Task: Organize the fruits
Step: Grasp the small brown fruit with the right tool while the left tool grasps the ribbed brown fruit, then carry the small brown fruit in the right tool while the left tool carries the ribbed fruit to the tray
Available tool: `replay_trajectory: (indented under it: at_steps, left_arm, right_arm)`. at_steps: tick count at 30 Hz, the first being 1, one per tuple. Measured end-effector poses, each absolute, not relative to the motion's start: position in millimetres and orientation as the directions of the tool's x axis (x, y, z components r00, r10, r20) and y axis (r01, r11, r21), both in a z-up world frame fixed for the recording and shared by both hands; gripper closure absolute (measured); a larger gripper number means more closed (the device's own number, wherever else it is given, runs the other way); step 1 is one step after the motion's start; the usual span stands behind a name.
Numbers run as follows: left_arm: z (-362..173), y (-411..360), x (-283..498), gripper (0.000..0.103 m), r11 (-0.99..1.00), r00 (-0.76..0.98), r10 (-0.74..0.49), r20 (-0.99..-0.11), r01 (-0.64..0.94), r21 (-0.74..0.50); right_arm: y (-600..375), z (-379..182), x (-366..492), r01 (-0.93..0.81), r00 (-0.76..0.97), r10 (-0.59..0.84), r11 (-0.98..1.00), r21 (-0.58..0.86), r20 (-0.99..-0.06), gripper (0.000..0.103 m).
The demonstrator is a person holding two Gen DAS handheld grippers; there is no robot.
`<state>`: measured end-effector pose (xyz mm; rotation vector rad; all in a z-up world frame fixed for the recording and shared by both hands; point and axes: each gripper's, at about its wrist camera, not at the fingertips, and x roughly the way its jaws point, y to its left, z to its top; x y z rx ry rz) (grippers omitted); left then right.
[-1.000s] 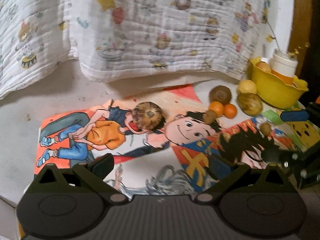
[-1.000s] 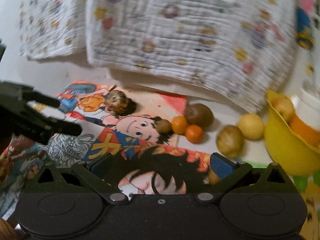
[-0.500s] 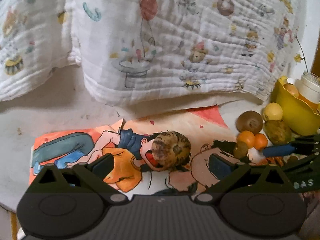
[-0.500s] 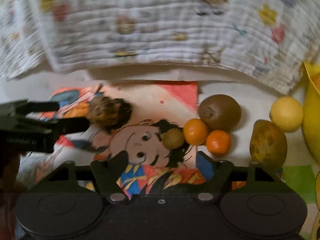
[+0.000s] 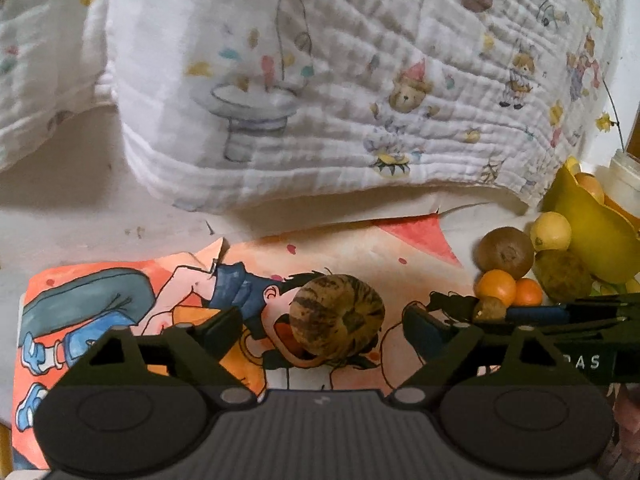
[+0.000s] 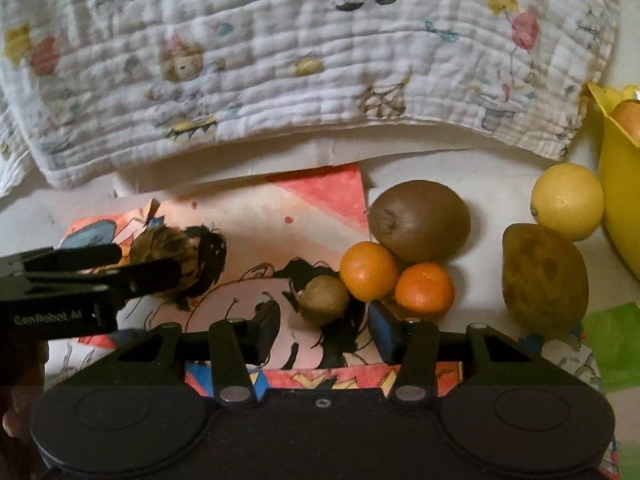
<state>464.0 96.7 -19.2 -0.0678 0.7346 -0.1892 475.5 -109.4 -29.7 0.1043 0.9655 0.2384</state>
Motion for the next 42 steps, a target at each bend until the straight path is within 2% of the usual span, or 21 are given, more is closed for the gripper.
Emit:
replay_trajectory:
  at_steps: [9, 12, 13, 25, 42]
  left_arm:
    - [-27, 95, 470, 0.036, 0.978, 0.724, -0.21, -0.657, 0.156, -0.14]
    - [-28, 93, 472, 0.045, 0.974, 0.717, -0.228, -0.659, 0.17, -0.152]
    - [-28, 92, 471, 0.045, 0.975, 0.719, -0.223, -0.658, 0.17, -0.145]
    - [-23, 87, 445, 0.046, 0.978, 0.712, -0.207, -0.671, 0.158, -0.135]
    - [6, 66, 366, 0.047, 0.966, 0.718, -0.257, -0.647, 0.207, -0.155]
  right_arm:
    - [-114, -31, 481, -0.104, 0.557, 0.23, 0.973, 0.208, -0.798, 0.061]
    - [-115, -32, 480, -0.103, 0.547, 0.241, 0.97, 0.221, -0.802, 0.068]
    - [-114, -31, 479, -0.105, 0.541, 0.247, 0.968, 0.227, -0.804, 0.073]
    - [-116, -20, 461, -0.134, 0.543, 0.262, 0.965, 0.226, -0.798, 0.073]
    - [-139, 20, 390, -0.216, 0.538, 0.341, 0.94, 0.265, -0.771, 0.073]
